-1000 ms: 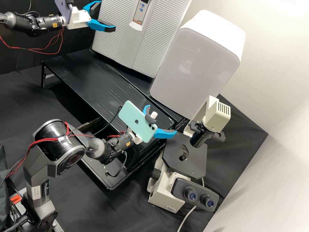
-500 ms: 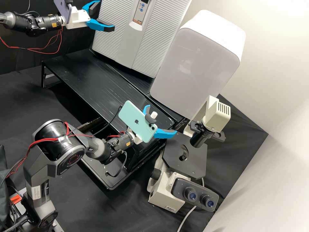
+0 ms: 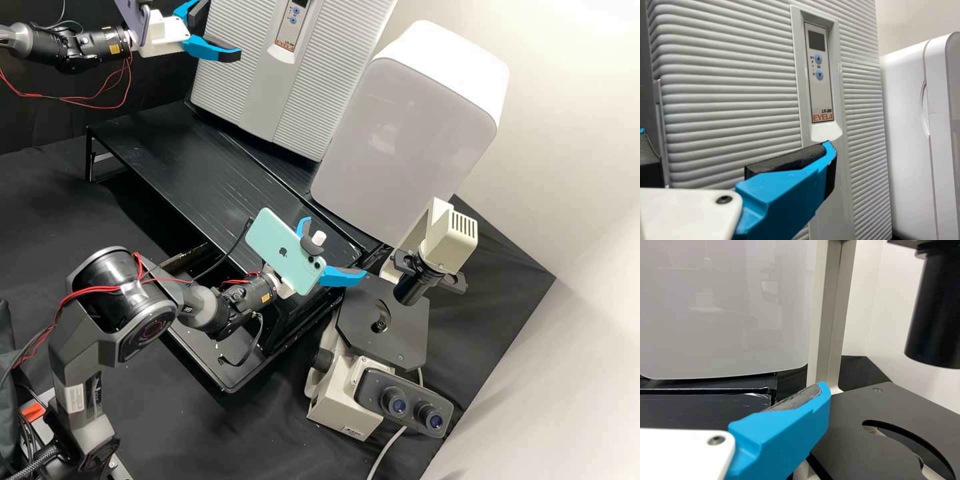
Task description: Open the incubator door
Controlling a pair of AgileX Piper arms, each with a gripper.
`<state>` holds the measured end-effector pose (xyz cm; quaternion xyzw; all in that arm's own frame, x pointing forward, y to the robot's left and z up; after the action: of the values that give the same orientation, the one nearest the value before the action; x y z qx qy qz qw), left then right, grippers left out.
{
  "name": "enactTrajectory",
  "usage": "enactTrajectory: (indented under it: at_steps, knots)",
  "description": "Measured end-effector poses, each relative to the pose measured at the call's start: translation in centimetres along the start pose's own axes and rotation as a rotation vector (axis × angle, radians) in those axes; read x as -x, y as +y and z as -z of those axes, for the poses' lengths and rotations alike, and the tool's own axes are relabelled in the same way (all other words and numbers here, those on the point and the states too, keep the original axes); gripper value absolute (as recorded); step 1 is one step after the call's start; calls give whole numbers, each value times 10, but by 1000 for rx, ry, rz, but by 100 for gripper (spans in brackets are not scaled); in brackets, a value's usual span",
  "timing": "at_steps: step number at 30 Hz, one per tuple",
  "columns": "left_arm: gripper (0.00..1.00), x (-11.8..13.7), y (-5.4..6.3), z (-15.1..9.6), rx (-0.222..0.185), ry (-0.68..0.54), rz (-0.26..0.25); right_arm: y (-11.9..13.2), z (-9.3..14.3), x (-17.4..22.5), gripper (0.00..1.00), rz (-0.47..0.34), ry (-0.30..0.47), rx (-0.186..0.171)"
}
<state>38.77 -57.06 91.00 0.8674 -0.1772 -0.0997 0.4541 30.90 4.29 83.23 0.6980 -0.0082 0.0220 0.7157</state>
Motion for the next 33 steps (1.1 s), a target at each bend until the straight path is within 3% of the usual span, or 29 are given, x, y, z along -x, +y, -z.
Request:
enactTrajectory:
  at_steps: [12, 33]
  knots:
    - [0, -4, 4, -8, 0, -24, -16, 0, 0, 0, 100, 0, 0, 0]
    - [0, -3, 4, -6, 54, -1, -24, 0, 0, 0, 100, 0, 0, 0]
